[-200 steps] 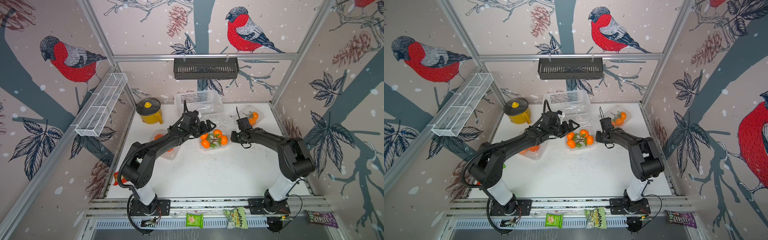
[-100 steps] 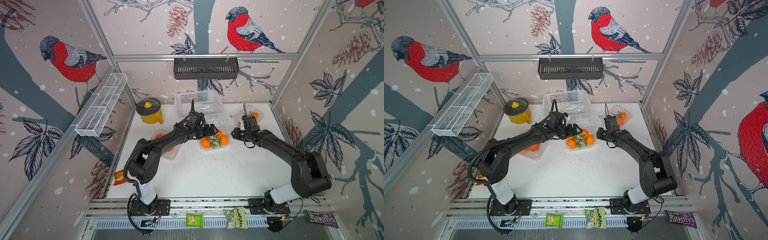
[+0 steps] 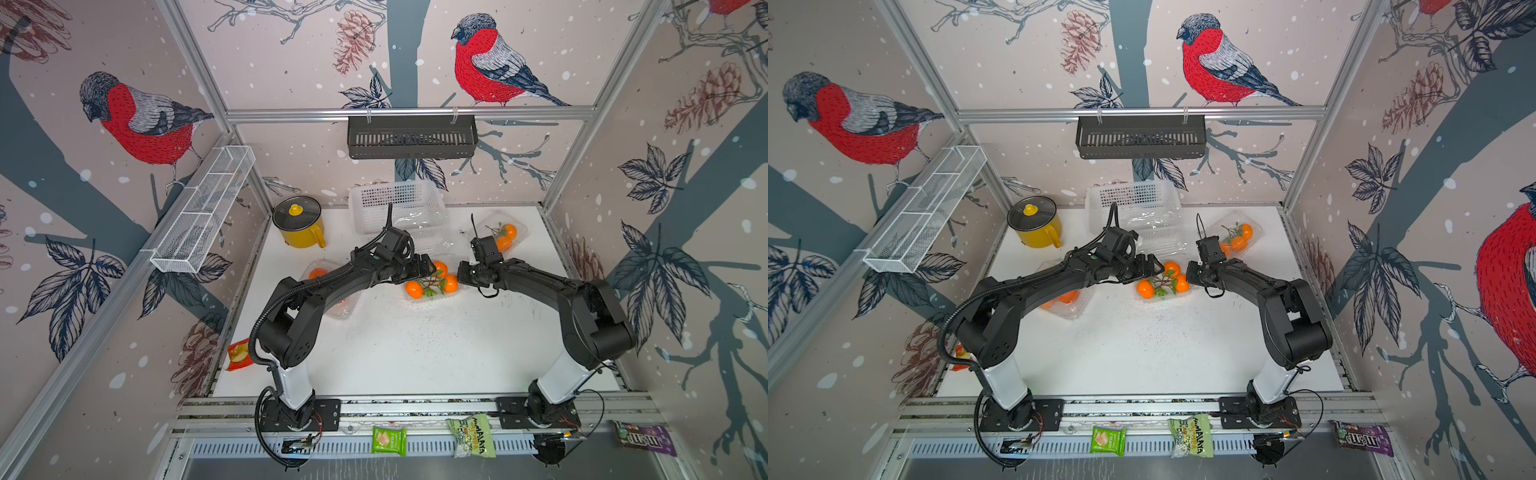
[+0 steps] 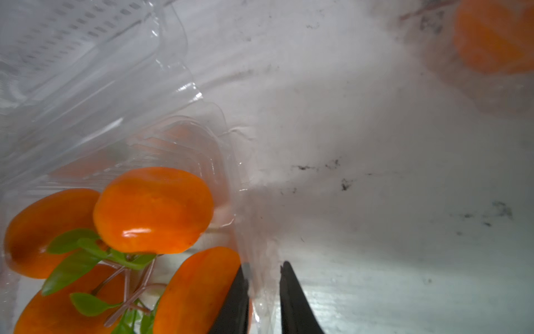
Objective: Take oranges out of containers
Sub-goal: Pick up the orange from the packing box.
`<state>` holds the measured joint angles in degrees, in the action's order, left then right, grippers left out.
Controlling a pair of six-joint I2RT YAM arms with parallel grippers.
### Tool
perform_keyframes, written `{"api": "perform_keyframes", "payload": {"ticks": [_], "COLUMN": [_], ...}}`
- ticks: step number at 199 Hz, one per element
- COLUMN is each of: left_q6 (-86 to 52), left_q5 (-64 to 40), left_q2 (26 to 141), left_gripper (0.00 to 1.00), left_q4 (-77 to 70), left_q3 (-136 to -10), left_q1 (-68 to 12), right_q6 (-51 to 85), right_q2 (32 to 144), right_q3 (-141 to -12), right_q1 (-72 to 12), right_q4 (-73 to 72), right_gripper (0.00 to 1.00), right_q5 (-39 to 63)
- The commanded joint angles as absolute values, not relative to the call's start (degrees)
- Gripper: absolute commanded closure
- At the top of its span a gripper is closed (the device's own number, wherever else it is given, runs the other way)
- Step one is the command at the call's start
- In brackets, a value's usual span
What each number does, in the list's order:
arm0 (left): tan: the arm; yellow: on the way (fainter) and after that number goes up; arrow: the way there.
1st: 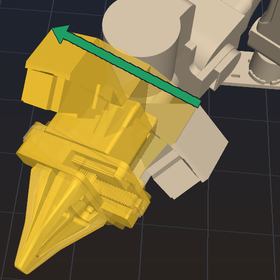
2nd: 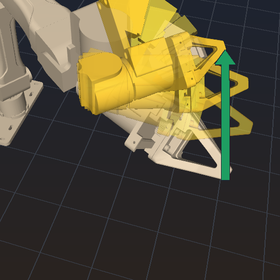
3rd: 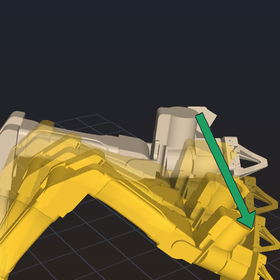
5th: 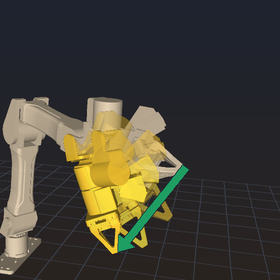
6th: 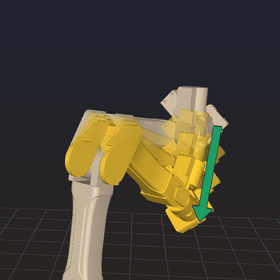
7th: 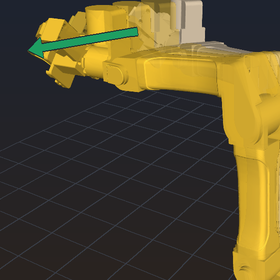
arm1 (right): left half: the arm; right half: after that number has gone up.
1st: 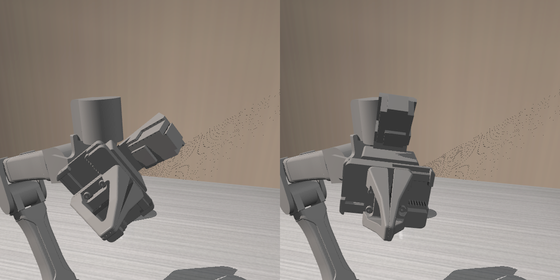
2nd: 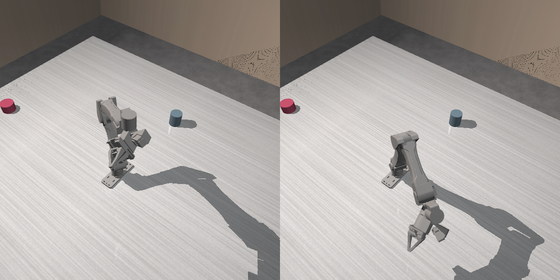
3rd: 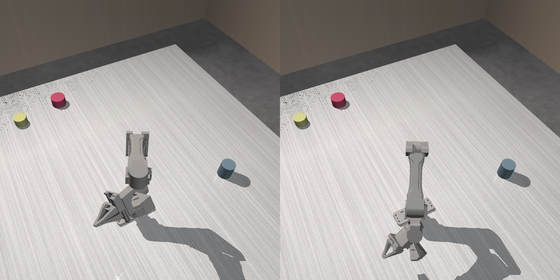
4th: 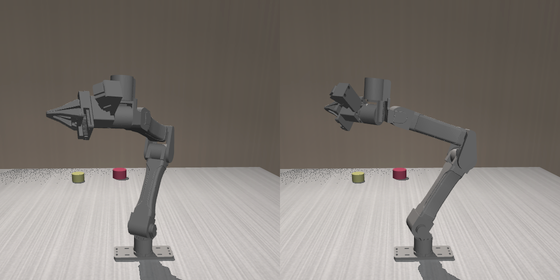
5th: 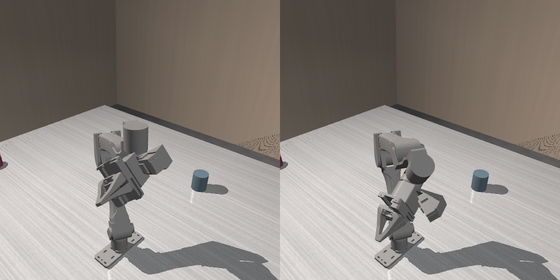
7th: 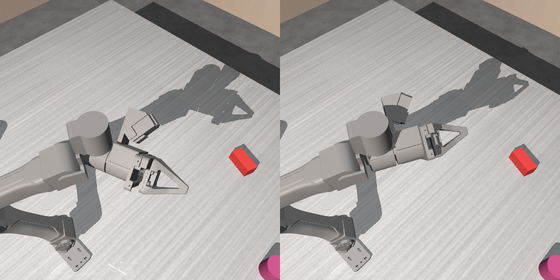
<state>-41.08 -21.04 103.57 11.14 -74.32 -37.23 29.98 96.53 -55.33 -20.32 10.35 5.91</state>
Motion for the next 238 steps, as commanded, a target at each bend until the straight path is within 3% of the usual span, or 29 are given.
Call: {"api": "perform_keyframes", "payload": {"ticks": [1,36,61,129,175,207,238], "left_q6": [-38.57,-36.59,-37.00,-33.56,-27.89,-26.37,-25.59], "left_q5": [-18.86,-17.54,-18.63,-14.23,-5.94,-3.42,-3.18], "left_q2": [104.81,108.80,110.19,114.86,122.31,123.38,123.50], "left_gripper": [0.15,0.20,0.23,0.31,0.34,0.50,0.56], "left_q4": [13.73,17.89,17.67,23.04,32.21,34.21,34.28], "left_q3": [-76.65,-82.00,-81.99,-89.55,-99.93,-100.61,-99.33], "left_q1": [-38.52,-41.88,-43.04,-44.62,-46.23,-46.56,-47.08], "right_q6": [29.70,34.33,38.37,35.60,35.33,35.33,35.16], "right_q2": [94.24,87.48,81.49,76.61,73.93,72.71,72.24], "right_q3": [-53.05,-47.29,-44.96,-46.99,-44.57,-43.22,-43.01], "right_q1": [-20.30,-20.57,-20.53,-15.06,-13.35,-12.97,-12.59], "right_q4": [10.10,9.80,8.56,11.78,11.12,10.98,10.55], "right_gripper": [0.79,0.78,0.59,0.41,0.14,0.00,0.00], "right_q5": [3.33,2.53,2.55,4.45,6.19,6.33,7.02]}}
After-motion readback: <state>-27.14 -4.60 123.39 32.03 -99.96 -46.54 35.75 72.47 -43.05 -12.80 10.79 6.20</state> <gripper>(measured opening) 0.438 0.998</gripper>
